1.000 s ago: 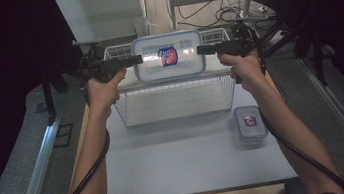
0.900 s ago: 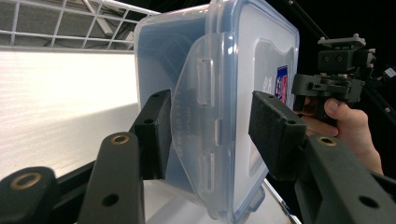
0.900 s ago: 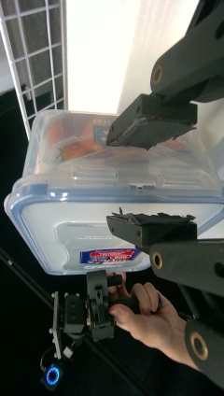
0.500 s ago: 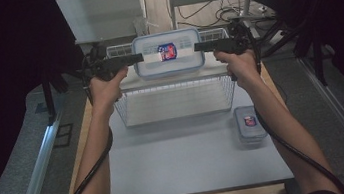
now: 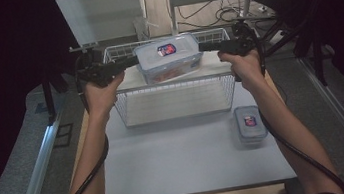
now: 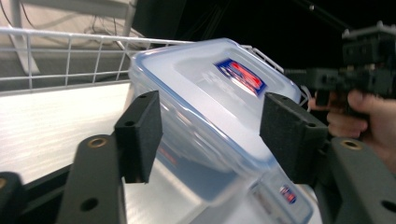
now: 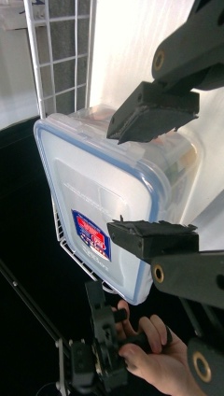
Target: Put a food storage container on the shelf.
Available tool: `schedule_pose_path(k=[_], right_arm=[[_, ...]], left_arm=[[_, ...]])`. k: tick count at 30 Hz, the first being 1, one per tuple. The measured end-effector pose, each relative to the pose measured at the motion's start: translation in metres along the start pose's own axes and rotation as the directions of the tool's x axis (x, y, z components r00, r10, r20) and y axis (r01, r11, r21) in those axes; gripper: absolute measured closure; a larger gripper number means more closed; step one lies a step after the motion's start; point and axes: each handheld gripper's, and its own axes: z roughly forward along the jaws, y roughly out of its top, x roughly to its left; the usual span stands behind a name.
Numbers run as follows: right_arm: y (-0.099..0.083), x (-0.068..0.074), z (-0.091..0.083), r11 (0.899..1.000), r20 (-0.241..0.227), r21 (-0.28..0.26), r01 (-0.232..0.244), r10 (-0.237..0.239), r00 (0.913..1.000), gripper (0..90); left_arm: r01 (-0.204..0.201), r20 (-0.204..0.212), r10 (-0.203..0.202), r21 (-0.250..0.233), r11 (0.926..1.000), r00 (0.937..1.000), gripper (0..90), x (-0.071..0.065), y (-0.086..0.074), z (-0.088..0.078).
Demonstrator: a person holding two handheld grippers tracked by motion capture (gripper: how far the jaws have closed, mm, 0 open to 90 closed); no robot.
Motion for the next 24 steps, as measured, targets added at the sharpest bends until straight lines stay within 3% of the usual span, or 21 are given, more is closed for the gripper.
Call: schedule_pose_path(k=[2, 6, 9, 12, 14, 17, 20, 24], right_arm=[[-0.002, 0.001, -0.004, 1.000, -0.001, -0.005, 0.018, -0.018, 0.9998, 51.0], [-0.009, 0.006, -0.012, 0.997, 0.037, -0.020, 0.081, -0.080, 0.9961, 59.0], [-0.015, 0.008, -0.016, 0.992, 0.086, -0.019, 0.121, -0.119, 0.9892, 73.5], [-0.022, 0.011, -0.014, 0.986, 0.151, 0.012, 0.165, -0.165, 0.9746, 84.8], [-0.025, 0.012, -0.009, 0.980, 0.190, 0.033, 0.196, -0.199, 0.9615, 87.5], [-0.029, 0.015, -0.001, 0.973, 0.236, 0.069, 0.222, -0.232, 0.9436, 88.2], [-0.031, 0.015, 0.006, 0.964, 0.269, 0.098, 0.249, -0.266, 0.9256, 88.1], [-0.032, 0.013, 0.009, 0.965, 0.268, 0.096, 0.243, -0.260, 0.9276, 87.2]], left_arm=[[-0.053, -0.023, 0.053, 0.004, 0.9986, 0.9983, 44.4, -0.008, -0.006, -0.005], [-0.140, -0.056, 0.141, 0.022, 0.9900, 0.9885, 57.8, -0.020, -0.021, -0.013], [-0.174, -0.059, 0.176, 0.035, 0.9841, 0.9826, 75.4, -0.027, -0.034, -0.015], [-0.200, -0.044, 0.202, 0.059, 0.9781, 0.9783, 89.7, -0.032, -0.045, -0.010], [-0.203, -0.025, 0.205, 0.077, 0.9761, 0.9784, 89.8, -0.035, -0.049, -0.003], [-0.216, -0.033, 0.220, 0.097, 0.9716, 0.9749, 89.8, -0.038, -0.052, 0.007], [-0.203, -0.038, 0.207, 0.096, 0.9746, 0.9776, 89.8, -0.036, -0.052, 0.012], [-0.184, -0.048, 0.189, 0.095, 0.9783, 0.9808, 89.7, -0.032, -0.050, 0.015]])
